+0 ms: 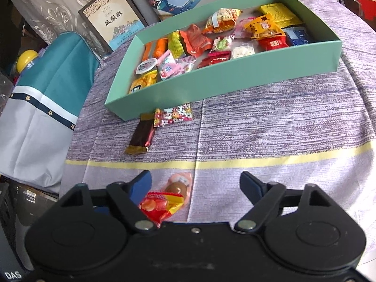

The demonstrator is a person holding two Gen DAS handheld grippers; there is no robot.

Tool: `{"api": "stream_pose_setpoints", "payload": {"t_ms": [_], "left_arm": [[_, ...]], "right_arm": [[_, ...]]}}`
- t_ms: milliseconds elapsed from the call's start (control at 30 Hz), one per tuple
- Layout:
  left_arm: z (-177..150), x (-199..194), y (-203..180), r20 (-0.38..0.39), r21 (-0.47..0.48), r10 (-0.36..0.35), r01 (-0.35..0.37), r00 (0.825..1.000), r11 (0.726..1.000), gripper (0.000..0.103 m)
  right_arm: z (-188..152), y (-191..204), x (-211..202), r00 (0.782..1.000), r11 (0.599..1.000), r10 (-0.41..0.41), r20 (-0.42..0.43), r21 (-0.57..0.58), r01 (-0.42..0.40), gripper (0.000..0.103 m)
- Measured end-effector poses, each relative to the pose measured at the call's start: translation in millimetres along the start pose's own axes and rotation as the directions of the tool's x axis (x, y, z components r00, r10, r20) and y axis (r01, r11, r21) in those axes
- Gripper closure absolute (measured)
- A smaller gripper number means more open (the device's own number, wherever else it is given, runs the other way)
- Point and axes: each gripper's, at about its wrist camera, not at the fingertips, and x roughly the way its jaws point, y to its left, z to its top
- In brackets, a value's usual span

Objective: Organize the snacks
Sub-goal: 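Grasp the red rainbow candy bag with the left tool while the right grasps a brown chocolate egg, then lower the rainbow bag and chocolate egg into the tray and open both tools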

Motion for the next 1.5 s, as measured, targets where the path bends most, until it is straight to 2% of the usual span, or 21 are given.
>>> {"api": "stream_pose_setpoints", "payload": {"t_ms": [67, 100, 133, 233, 300, 500, 633, 700, 733, 800, 867, 1000, 1167, 1500], "left_arm": [[-1.3, -1.2, -1.3, 0.018, 0.018, 0.007, -0.007, 1.0, 1.0, 0.007], [-1.5, -1.4, -1.2, 0.019, 0.025, 0.009, -0.009, 1.0, 1.0, 0.028], [-1.7, -0.8, -0.3, 0.016, 0.027, 0.018, -0.018, 1.0, 0.999, 0.039], [-1.8, -4.6, 9.0, 0.038, 0.002, 0.034, -0.034, 0.999, 0.999, 0.045], [-0.5, -7.7, 22.0, 0.055, -0.034, 0.051, -0.05, 0.997, 0.998, 0.046], [-0.9, -10.8, 64.4, 0.068, -0.156, 0.073, -0.062, 0.995, 0.986, 0.045], [-1.2, -10.0, 75.9, 0.078, -0.185, 0.087, -0.072, 0.993, 0.98, 0.044], [-0.7, -8.8, 78.9, 0.083, -0.187, 0.093, -0.076, 0.992, 0.979, 0.043], [-0.8, -8.9, 80.5, 0.084, -0.187, 0.094, -0.077, 0.992, 0.979, 0.043], [-0.5, -8.0, 82.1, 0.087, -0.188, 0.098, -0.08, 0.991, 0.979, 0.043], [-1.3, -8.2, 81.6, 0.089, -0.188, 0.1, -0.082, 0.991, 0.979, 0.042], [-0.9, -8.7, 78.5, 0.093, -0.176, 0.112, -0.094, 0.989, 0.98, 0.043], [-0.9, -10.2, 73.0, 0.112, -0.163, 0.129, -0.11, 0.985, 0.981, 0.048], [21.7, -29.5, 56.6, 0.164, -0.117, 0.064, -0.045, 0.984, 0.992, 0.049]], "right_arm": [[-1.2, 1.1, 0.8, 1.0, 1.0, 0.0, -0.004, -0.004, 0.0, 0.033], [-1.9, 1.8, 1.3, 1.0, 1.0, -0.001, -0.004, -0.007, 0.001, 0.037], [-2.5, 2.7, 1.7, 1.0, 1.0, -0.003, -0.002, -0.01, 0.003, 0.042], [-3.0, 3.1, 3.2, 1.0, 1.0, 0.001, -0.004, -0.014, -0.001, 0.05], [-4.0, 5.7, 5.0, 1.0, 1.0, -0.001, -0.007, -0.027, 0.0, 0.055], [-12.7, 26.7, 23.0, 0.999, 0.993, -0.021, -0.043, -0.117, 0.016, 0.058], [-18.1, 43.0, 36.3, 0.997, 0.978, -0.061, -0.038, -0.2, 0.052, 0.061], [-21.4, 52.7, 40.0, 0.996, 0.961, -0.088, -0.012, -0.263, 0.082, 0.062], [-23.7, 57.5, 42.2, 0.994, 0.949, -0.106, 0.002, -0.299, 0.102, 0.066], [-32.1, 67.7, 45.0, 0.988, 0.906, -0.149, 0.049, -0.394, 0.156, 0.07], [-36.0, 70.2, 44.2, 0.987, 0.892, -0.151, 0.063, -0.422, 0.163, 0.071], [-27.3, 59.3, 36.7, 0.992, 0.927, -0.114, 0.045, -0.355, 0.122, 0.072], [-19.4, 49.7, 23.5, 0.994, 0.945, -0.089, 0.068, -0.308, 0.106, 0.072], [9.0, 23.9, -12.4, 0.988, 0.98, -0.035, 0.149, -0.188, 0.063, 0.072]]}}
